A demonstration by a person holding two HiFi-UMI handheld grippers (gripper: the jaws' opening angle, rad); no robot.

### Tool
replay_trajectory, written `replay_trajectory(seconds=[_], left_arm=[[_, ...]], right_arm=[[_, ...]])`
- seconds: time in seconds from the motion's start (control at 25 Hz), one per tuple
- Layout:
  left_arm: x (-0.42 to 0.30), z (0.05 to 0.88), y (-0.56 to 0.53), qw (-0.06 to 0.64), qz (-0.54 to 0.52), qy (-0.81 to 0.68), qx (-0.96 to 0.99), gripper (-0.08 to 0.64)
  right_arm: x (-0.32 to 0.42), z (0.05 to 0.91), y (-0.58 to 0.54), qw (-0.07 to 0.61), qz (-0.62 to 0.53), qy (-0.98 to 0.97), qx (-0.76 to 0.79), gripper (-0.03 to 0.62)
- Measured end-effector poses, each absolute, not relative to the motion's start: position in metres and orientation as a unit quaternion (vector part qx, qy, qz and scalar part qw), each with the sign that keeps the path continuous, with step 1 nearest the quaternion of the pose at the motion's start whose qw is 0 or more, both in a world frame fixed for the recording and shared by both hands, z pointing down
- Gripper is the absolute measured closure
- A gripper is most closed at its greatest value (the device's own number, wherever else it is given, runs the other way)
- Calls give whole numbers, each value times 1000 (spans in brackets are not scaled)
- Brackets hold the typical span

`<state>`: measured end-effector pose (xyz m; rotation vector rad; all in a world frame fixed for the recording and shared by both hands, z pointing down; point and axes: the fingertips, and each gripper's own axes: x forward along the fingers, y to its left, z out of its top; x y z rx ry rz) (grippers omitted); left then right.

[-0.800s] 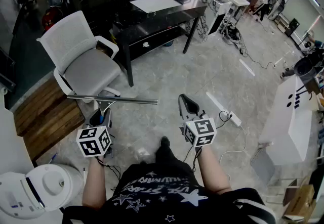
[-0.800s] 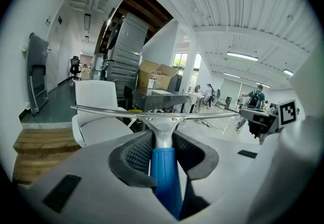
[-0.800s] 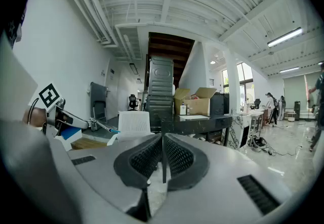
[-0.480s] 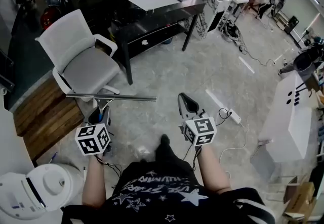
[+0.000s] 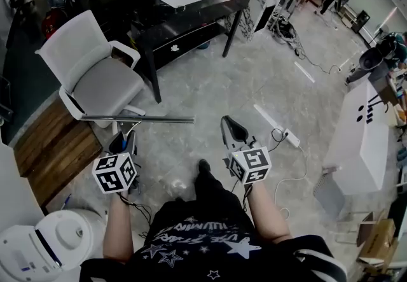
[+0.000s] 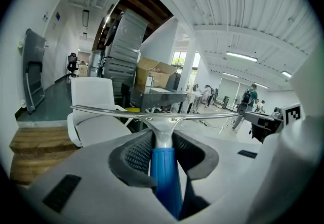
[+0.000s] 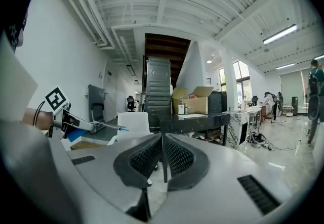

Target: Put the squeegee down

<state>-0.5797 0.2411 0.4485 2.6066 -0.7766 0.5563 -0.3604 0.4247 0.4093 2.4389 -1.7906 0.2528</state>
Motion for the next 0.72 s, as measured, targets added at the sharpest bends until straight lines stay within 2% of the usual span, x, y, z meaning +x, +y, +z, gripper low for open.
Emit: replay_trajectory(seconds=[0.36,0.72], left_arm=[[-522,459,198,185,201,-289,918,422],[-394,463,109,190,209,-339,898,423]], right_arm=[[-282,430,402,36,99,-572,813,538],[-131,442,290,22,110,-606,787,538]])
